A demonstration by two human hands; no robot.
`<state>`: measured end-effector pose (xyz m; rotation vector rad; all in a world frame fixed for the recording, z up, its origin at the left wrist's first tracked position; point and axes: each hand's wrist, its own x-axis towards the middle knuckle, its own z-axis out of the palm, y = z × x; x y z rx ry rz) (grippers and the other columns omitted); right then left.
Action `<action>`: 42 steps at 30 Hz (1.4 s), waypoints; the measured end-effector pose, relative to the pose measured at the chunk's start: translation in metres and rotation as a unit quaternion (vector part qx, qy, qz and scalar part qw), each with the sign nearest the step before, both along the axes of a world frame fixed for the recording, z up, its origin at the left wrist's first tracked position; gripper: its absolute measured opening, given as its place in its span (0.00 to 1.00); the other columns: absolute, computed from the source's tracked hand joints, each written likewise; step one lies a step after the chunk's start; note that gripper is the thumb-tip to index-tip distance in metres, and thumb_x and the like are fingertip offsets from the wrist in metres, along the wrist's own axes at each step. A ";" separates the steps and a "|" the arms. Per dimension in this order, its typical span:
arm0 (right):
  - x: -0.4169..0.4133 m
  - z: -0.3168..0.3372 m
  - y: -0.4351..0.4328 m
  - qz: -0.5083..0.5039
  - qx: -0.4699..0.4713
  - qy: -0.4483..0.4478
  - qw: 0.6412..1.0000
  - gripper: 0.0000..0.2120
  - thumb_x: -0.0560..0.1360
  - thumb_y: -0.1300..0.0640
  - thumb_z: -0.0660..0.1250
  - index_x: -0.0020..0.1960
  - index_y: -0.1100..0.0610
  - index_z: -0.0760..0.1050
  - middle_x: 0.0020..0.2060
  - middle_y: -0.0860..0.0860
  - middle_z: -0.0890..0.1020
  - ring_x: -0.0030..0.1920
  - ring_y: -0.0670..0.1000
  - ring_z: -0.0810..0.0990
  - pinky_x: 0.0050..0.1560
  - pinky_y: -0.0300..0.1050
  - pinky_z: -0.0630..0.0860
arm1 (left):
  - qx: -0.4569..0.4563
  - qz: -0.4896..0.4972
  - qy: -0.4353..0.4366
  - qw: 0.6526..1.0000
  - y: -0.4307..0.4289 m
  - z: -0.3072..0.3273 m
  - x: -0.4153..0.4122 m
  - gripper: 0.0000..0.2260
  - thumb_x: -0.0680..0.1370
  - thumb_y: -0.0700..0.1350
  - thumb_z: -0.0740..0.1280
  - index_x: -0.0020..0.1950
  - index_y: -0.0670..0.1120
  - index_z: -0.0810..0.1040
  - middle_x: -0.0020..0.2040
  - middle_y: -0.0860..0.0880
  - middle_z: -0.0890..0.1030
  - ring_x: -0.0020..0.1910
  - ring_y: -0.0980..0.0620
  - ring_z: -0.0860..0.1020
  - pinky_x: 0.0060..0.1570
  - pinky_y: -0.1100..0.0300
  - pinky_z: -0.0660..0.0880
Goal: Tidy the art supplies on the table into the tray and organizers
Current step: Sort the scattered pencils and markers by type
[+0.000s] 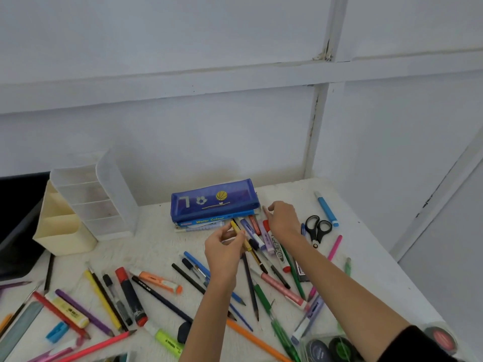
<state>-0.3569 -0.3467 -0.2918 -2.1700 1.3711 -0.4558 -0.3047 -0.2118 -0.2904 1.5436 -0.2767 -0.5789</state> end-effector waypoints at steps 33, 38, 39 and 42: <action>0.025 0.029 0.234 0.033 0.424 -0.276 0.862 0.17 0.78 0.67 0.55 0.66 0.57 0.66 0.39 0.57 0.74 0.31 0.59 0.83 0.33 0.45 0.81 | -0.027 0.016 0.005 0.999 0.212 0.020 0.053 0.07 0.76 0.35 0.66 0.54 0.42 0.77 0.39 0.43 0.79 0.34 0.52 0.78 0.35 0.61 0.76; 0.041 0.027 0.304 0.092 0.384 -0.313 0.864 0.16 0.77 0.68 0.59 0.61 0.55 0.71 0.36 0.60 0.77 0.34 0.57 0.82 0.34 0.44 0.80 | 0.005 0.028 -0.017 0.999 0.281 0.011 0.071 0.05 0.78 0.39 0.65 0.49 0.40 0.80 0.38 0.42 0.79 0.38 0.49 0.76 0.38 0.60 0.75; 0.045 0.025 0.316 0.104 0.369 -0.320 0.866 0.17 0.76 0.69 0.61 0.61 0.55 0.71 0.37 0.62 0.79 0.34 0.56 0.81 0.34 0.43 0.80 | 0.005 0.033 -0.015 0.999 0.293 0.011 0.074 0.06 0.79 0.40 0.64 0.49 0.40 0.80 0.39 0.42 0.79 0.39 0.48 0.76 0.38 0.60 0.76; 0.054 0.019 0.346 0.119 0.343 -0.345 0.866 0.15 0.76 0.67 0.65 0.60 0.55 0.72 0.40 0.63 0.82 0.35 0.55 0.83 0.37 0.44 0.80 | 0.021 0.052 -0.021 0.998 0.325 0.008 0.083 0.09 0.79 0.43 0.63 0.46 0.40 0.81 0.42 0.43 0.82 0.41 0.50 0.79 0.45 0.55 0.76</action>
